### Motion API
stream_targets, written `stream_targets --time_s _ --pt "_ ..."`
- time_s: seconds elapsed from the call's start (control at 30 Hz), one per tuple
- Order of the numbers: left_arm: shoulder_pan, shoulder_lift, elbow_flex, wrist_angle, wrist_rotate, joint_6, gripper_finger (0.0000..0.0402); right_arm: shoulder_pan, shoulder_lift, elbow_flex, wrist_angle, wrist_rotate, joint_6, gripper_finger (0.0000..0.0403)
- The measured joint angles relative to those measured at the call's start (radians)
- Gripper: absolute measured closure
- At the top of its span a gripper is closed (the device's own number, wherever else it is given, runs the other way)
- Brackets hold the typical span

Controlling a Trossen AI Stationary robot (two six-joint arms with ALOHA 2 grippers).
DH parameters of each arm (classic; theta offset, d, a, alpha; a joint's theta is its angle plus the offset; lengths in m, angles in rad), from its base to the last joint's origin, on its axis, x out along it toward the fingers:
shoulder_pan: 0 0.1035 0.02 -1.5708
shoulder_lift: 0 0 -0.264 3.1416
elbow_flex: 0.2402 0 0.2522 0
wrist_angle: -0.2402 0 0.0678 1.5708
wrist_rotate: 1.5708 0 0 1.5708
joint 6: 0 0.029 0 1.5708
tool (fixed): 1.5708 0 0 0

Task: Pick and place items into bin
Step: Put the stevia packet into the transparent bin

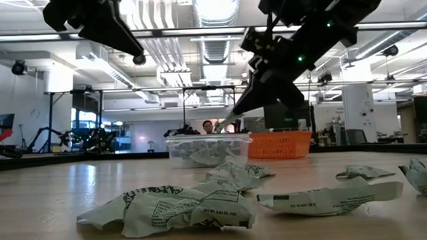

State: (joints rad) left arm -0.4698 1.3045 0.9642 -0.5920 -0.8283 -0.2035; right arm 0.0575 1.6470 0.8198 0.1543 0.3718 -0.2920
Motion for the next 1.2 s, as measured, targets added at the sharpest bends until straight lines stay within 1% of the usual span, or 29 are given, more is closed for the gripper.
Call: stream_targets --time_s 0.17,0.5,0.63,0.73,0.83,0.9,0.97,1.07,1.13,1.2 --pt "0.000 0.000 -0.003 0.001 -0.001 0.000 0.0314 -0.022 0.009 -0.003 0.023 -0.015 0.001 0.0394" --pt "0.000 0.000 -0.005 0.009 -0.001 0.000 0.0314 -0.024 0.009 -0.009 0.027 -0.014 0.004 0.0394" --pt "0.000 0.008 -0.014 0.064 0.017 0.003 0.0314 -0.016 -0.012 -0.009 0.004 -0.013 -0.002 0.0394" --pt "0.000 0.027 -0.020 0.115 0.087 0.045 0.0314 0.002 -0.055 -0.009 -0.057 -0.007 -0.007 0.0394" --pt "0.000 0.059 -0.023 0.195 0.189 0.092 0.0314 0.032 -0.122 -0.009 -0.120 -0.006 -0.004 0.0394" --pt "0.000 0.092 -0.024 0.280 0.266 0.120 0.0314 0.060 -0.172 -0.009 -0.164 -0.006 0.001 0.0394" --pt "0.000 0.133 -0.024 0.361 0.327 0.180 0.0314 0.092 -0.225 -0.009 -0.222 -0.006 0.021 0.0394" --pt "0.000 0.204 -0.016 0.474 0.380 0.295 0.0314 0.139 -0.305 -0.011 -0.327 -0.006 0.074 0.0394" --pt "0.002 0.249 0.002 0.506 0.405 0.357 0.0314 0.166 -0.354 -0.018 -0.401 -0.006 0.128 0.0394" --pt "0.007 0.291 0.019 0.514 0.408 0.376 0.0314 0.189 -0.397 -0.027 -0.469 -0.006 0.187 0.0394"
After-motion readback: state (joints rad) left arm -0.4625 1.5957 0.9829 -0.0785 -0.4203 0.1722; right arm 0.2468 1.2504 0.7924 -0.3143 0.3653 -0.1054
